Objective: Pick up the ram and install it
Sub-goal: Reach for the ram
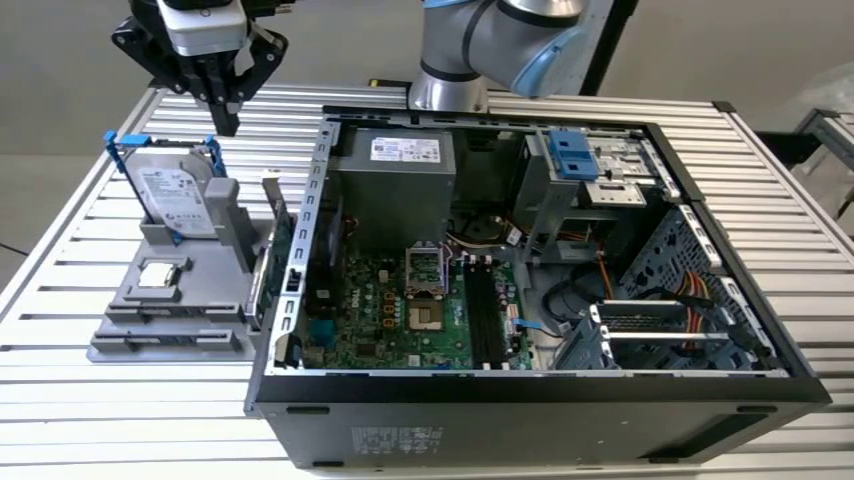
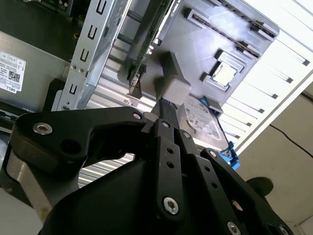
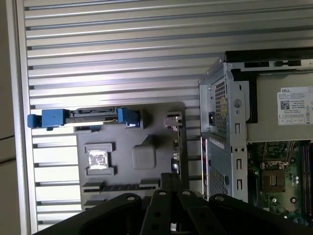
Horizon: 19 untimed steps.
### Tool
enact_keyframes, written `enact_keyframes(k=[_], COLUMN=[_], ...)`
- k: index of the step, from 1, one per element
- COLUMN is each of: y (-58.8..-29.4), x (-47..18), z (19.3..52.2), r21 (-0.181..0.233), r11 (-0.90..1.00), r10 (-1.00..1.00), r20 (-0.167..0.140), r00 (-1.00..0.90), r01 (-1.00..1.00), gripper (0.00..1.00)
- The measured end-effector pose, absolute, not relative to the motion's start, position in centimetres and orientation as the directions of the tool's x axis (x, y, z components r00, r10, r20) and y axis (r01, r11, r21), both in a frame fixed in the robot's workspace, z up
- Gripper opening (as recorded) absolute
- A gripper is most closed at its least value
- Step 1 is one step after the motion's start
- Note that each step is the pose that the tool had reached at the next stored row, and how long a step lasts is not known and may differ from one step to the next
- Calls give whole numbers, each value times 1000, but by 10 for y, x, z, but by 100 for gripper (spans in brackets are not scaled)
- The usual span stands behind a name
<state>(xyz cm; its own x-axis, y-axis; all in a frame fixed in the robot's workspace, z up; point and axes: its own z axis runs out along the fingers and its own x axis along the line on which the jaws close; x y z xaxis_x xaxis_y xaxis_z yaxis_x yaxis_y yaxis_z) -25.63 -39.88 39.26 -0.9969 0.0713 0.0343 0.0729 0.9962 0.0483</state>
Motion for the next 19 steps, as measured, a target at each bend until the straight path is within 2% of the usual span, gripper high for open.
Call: enact_keyframes(k=[19], y=[-399], x=[-260], z=[393], r21=[48], r11=[996], r10=[71], r20=[35], r00=[-997], r01=[73], gripper=[0])
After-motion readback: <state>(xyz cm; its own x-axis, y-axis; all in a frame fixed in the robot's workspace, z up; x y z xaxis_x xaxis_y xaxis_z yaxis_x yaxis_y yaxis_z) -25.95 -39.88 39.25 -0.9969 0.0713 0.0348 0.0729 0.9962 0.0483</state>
